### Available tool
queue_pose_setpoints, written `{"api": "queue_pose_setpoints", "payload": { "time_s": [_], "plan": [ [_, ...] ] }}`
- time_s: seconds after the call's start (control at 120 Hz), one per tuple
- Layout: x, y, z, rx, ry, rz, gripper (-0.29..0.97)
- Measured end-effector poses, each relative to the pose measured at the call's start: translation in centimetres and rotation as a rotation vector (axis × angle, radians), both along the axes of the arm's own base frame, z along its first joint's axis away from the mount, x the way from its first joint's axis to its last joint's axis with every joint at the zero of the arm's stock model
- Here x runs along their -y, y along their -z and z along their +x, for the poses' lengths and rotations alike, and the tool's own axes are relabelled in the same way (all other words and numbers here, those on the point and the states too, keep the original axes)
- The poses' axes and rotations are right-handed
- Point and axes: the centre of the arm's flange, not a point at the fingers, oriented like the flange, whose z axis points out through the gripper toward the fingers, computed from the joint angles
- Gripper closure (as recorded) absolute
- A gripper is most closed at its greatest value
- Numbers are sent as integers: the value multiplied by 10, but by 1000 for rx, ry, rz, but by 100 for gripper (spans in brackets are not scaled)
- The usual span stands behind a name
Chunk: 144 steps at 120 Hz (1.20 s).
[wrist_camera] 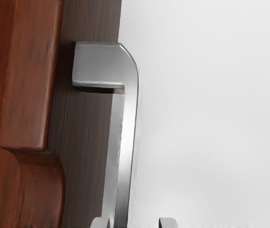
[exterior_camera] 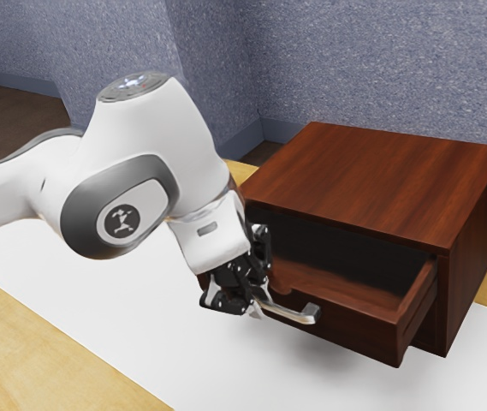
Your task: Pull the drawer handle with one arm to open the drawer
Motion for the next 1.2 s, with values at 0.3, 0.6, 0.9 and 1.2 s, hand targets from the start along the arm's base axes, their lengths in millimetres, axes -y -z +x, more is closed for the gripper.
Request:
{"api": "queue_pose_setpoints", "payload": {
  "time_s": [0.3,0.6,0.9,1.2],
  "plan": [
    [-1,-1,-20,4,-26,-4,64],
    [1,-2,-27,8,-39,-8,64],
    [4,-9,-30,24,-42,-3,49],
    [23,-64,-39,139,-3,6,12]
  ]
}}
